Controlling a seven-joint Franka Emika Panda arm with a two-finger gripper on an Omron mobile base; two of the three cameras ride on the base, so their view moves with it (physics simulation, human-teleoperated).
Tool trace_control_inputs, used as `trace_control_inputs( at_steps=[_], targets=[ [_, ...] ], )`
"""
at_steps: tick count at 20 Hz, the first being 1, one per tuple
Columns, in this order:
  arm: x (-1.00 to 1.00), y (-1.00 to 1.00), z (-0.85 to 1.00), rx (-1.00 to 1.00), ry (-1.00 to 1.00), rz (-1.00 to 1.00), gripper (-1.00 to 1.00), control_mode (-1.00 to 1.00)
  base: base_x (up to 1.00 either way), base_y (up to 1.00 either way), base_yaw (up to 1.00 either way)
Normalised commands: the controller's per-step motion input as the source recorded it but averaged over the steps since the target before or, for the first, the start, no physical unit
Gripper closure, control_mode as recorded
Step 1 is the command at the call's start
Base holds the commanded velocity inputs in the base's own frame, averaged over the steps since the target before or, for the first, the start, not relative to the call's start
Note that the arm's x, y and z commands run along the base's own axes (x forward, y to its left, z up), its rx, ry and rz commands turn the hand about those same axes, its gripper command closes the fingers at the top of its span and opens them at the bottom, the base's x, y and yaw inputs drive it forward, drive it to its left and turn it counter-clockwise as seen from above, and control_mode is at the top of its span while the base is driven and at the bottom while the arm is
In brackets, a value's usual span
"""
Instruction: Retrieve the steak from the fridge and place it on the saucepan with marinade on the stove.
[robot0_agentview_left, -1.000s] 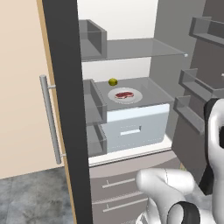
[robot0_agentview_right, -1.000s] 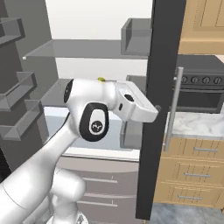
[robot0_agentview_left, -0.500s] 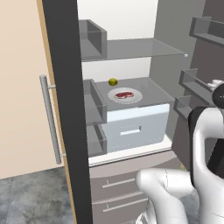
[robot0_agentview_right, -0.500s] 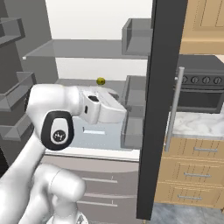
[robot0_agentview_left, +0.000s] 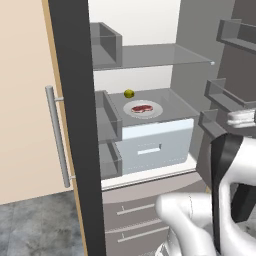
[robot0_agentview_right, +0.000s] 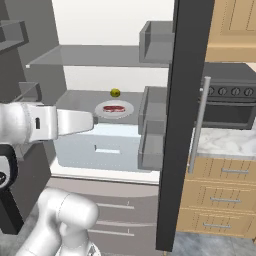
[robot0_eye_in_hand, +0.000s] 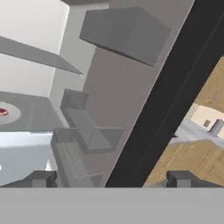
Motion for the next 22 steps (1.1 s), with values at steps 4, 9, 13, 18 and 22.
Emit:
trace_control_inputs(
  at_steps=[4, 9, 13, 18, 22],
  targets=[
    [-0.51, 0.99, 0.0, 0.1, 0.2, 0.32, -1.0, -1.0, 0.0, 0.0, 0.0],
    [-0.02, 0.96, 0.0, 0.24, 0.07, 0.09, -1.0, -1.0, 0.0, 0.0, 0.0],
    [-0.01, 0.08, -0.03, 0.52, 0.02, 0.0, -1.0, -1.0, 0.0, 0.0, 0.0],
    [0.0, 0.0, 0.0, 0.04, 0.0, 0.0, -1.0, -1.0, 0.0, 0.0, 0.0],
    [0.13, -0.05, -0.33, -0.02, 0.0, 0.0, -1.0, -1.0, 0.0, 0.0, 0.0]
  ],
)
